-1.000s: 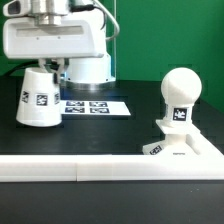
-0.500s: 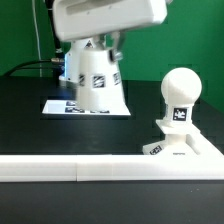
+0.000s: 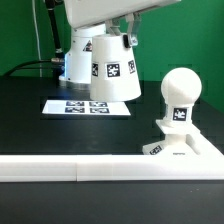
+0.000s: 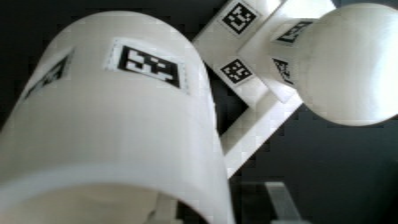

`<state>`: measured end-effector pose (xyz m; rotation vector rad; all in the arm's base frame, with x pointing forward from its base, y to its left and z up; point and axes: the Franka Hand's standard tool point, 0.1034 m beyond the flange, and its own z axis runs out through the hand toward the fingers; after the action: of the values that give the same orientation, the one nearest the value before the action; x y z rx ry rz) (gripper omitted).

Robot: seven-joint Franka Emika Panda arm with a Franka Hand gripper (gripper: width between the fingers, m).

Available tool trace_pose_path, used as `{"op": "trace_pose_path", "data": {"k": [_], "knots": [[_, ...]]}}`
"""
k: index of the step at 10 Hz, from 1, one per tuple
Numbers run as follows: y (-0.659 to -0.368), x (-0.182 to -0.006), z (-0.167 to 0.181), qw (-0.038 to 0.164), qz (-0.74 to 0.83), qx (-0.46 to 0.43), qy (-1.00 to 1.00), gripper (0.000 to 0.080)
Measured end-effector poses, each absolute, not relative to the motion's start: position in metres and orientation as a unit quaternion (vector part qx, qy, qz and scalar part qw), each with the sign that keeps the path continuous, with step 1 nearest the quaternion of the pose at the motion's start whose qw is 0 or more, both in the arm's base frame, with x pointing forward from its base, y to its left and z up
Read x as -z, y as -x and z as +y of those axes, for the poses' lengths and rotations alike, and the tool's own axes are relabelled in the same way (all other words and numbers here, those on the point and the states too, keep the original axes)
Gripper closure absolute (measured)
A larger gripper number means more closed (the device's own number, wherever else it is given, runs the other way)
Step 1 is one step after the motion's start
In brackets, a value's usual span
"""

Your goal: Assemble lamp

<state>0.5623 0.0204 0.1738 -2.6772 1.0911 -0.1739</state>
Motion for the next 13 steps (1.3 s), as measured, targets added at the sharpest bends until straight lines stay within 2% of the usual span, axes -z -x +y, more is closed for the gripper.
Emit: {"op": "trace_pose_path", "data": {"k": [1, 3, 7, 9, 13], "knots": [[-0.563, -0.176, 0.022, 0.121, 0.372, 0.059, 0.918, 0.0754], [-0.577, -0.205, 0.04, 0.118, 0.363, 0.067, 0.922, 0.0754], [-0.602, -0.236, 0.063, 0.115, 0.34, 0.052, 0.932, 0.0754], [-0.613, -0.237, 0.084, 0.118, 0.351, 0.044, 0.928, 0.0754], [-0.623, -0.212, 0.109, 0.113, 0.341, 0.038, 0.932, 0.0754]]}}
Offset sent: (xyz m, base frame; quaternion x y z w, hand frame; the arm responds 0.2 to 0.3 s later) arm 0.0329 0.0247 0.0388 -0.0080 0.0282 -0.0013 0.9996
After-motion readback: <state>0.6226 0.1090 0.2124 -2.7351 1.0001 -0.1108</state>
